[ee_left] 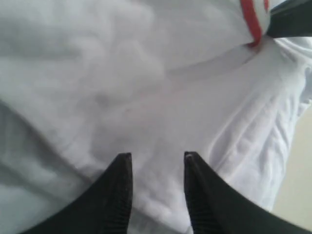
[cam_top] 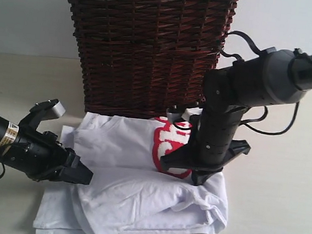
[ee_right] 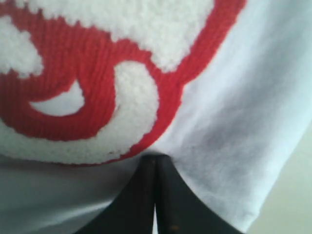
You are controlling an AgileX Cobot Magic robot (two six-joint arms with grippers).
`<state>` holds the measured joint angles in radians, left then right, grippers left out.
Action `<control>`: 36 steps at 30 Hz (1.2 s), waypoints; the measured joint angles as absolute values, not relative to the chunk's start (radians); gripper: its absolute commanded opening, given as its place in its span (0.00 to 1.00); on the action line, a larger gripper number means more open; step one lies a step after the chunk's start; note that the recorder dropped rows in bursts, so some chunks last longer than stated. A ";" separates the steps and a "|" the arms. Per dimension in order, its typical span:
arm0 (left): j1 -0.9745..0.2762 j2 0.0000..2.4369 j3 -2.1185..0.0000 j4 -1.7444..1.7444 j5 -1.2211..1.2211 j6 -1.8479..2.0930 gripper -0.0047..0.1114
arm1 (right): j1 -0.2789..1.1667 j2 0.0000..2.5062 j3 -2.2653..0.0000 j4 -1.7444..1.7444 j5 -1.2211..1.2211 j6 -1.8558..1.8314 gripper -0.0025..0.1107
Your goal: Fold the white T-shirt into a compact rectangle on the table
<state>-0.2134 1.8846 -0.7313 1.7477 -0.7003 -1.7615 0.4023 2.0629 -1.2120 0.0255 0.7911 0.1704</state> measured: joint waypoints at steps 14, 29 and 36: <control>-0.220 1.689 -0.731 1.748 -0.746 -1.757 0.14 | 0.381 1.722 -1.021 -0.049 0.660 0.150 0.02; -0.220 1.024 -0.521 1.748 -0.475 -1.830 0.04 | 0.378 1.031 -0.607 -0.162 0.466 0.147 0.02; -0.220 0.744 -0.379 1.748 -0.384 -1.869 0.04 | 0.378 0.787 -0.541 -0.171 0.462 0.147 0.02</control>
<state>-0.2196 0.7436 -0.3790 1.7477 -0.3844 -1.8686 0.3782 0.7867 -0.5411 -0.1707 0.4618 0.1467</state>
